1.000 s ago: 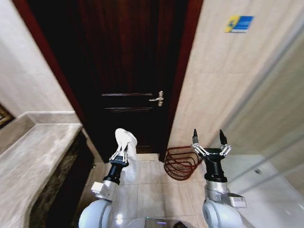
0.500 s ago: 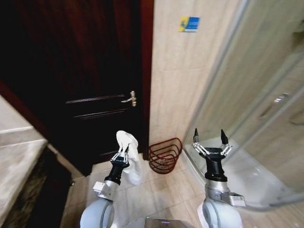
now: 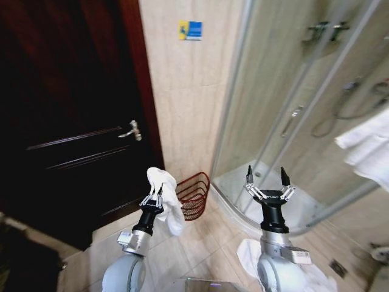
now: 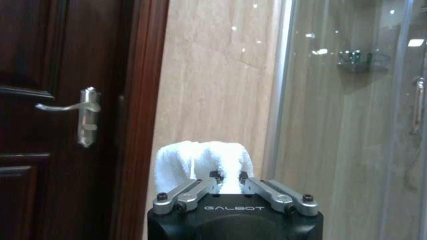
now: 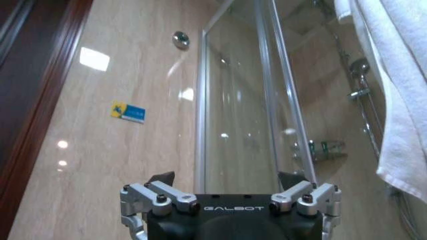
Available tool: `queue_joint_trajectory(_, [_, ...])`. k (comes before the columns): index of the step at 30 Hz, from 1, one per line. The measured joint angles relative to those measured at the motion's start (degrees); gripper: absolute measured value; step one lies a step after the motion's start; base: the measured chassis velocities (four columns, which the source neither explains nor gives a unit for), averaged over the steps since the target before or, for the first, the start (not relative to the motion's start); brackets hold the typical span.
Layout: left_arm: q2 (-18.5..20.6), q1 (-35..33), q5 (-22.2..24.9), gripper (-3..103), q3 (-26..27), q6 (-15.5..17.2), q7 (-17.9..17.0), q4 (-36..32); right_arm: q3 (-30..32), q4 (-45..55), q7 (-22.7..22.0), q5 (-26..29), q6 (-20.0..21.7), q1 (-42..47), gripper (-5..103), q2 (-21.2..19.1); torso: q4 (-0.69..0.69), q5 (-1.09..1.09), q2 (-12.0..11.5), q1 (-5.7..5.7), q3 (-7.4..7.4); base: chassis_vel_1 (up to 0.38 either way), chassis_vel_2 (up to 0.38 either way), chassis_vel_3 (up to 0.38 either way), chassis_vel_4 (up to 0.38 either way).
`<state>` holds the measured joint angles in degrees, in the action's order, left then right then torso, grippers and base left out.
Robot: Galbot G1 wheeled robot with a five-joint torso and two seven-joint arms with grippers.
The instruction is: Discard the used towel into the hamper.
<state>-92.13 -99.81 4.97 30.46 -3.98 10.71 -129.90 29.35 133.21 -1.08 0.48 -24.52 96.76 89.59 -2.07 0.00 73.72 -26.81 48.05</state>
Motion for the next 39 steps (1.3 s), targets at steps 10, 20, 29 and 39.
queue_joint_trajectory(10, [0.0, 0.7, 0.2, 6, 0.9, 0.0, 0.8, 1.1, 0.0, 0.5, 0.7, 0.2, 1.1, 0.3, 100, 0.1, -0.02, -0.01, 0.0, 0.0, 0.0, 0.0, 0.0, 0.0, 0.0])
queue_joint_trajectory(20, [0.0, 0.8, 0.1, 6, 0.8, -0.1, 0.9, 1.7, -0.1, 0.3, 0.7, 0.2, 1.1, 0.6, 100, 0.0, -0.01, 0.0, 0.0, 0.01, 0.0, -0.011, 0.007, 0.0, -0.005])
queue_joint_trajectory(29, [0.0, 1.0, -0.1, 6, 0.7, 0.0, 0.8, 2.1, -0.2, -0.1, 0.7, 0.2, 0.9, 0.7, 100, 0.0, -0.01, 0.0, 0.0, 0.0, 0.0, -0.055, 0.048, 0.062, -0.049])
queue_joint_trajectory(39, [0.0, 1.0, -0.2, 6, 0.5, 0.2, 0.9, 2.2, -0.3, -0.9, 0.9, 0.5, 0.5, 0.6, 100, -0.2, -0.01, 0.0, 0.0, 0.0, 0.0, -0.048, 0.049, 0.057, -0.057])
